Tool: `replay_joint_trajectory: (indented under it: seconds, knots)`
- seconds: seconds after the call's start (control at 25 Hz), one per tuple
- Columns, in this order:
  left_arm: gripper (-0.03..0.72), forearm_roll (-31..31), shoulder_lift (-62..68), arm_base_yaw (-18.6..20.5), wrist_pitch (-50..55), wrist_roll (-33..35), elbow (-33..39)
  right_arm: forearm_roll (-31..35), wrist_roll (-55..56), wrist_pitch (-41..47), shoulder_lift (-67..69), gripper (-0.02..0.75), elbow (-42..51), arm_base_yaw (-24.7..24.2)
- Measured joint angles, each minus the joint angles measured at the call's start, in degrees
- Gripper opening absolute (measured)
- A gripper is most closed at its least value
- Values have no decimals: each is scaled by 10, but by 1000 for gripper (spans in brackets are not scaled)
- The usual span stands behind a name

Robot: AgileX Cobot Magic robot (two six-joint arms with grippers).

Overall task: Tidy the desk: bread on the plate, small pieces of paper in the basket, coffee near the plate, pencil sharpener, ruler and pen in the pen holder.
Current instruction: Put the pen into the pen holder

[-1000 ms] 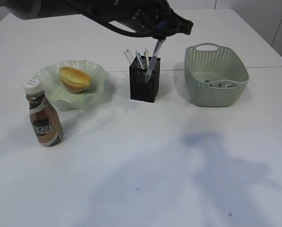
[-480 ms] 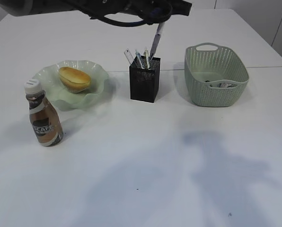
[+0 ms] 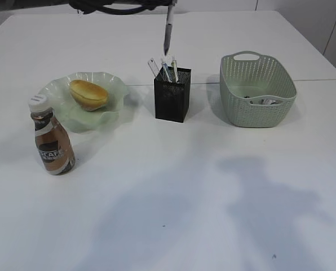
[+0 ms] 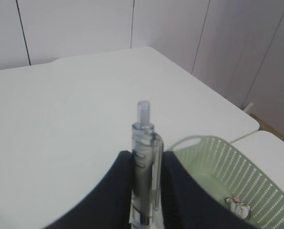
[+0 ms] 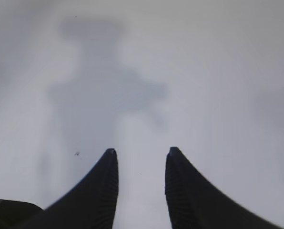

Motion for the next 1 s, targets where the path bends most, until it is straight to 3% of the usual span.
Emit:
replay_joint_trajectory:
  seconds: [0.24,1.0]
  knots:
    - [109,-18,3,24,-63,0,0,0,0,-1,0,281,0,0]
    - [109,8,116,36,-239,0,0,0,0,-2,0,280,0,0]
